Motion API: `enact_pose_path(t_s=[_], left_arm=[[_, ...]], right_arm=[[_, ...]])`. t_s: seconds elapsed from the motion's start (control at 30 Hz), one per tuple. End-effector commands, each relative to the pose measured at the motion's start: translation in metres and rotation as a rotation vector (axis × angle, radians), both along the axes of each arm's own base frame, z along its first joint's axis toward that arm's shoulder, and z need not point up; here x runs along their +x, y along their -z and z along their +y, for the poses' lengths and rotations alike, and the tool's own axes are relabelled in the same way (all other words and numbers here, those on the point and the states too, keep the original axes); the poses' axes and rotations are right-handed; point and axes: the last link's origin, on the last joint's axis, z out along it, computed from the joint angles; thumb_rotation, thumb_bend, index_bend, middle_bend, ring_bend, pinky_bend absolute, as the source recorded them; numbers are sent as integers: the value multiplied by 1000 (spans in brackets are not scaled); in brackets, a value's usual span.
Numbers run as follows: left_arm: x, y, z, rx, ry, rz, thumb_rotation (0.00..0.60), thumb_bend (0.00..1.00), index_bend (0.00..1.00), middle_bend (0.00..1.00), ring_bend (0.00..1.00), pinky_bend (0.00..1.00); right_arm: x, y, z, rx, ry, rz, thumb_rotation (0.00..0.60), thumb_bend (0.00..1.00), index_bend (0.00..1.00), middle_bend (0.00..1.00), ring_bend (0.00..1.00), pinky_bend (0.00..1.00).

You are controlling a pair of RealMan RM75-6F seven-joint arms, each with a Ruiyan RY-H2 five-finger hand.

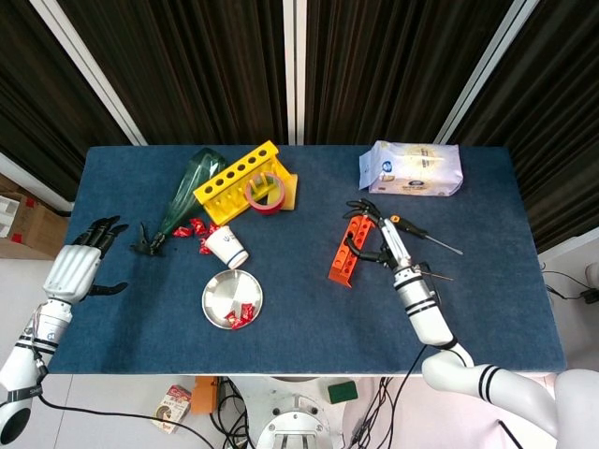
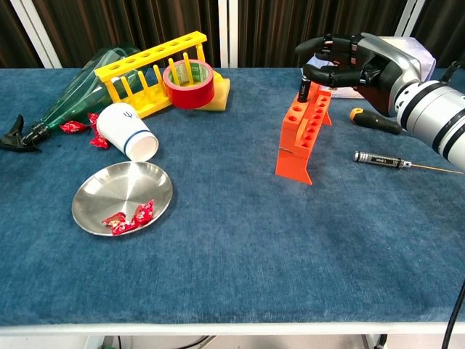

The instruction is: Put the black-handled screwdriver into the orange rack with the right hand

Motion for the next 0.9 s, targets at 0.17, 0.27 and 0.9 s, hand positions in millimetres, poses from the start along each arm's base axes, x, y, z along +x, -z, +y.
enact_pose_path(t_s=[0.17,0.27,0.9], left_arm=[[1,-2,-1,5,4,2,600,30,110,20,17,230],[2,-3,-1,8,7,3,600,30,110,20,17,231],[15,-7,-21,35,52,39,600,29,110,20,17,230]], right_arm=[[3,-16,5,-38,-29,-38,600,357,317,139,0,0],[6,-31,8,-76,-50,-70,600,357,305,139,0,0],[-93,-146,98,-526,-177,969,600,461,191,72,0,0]])
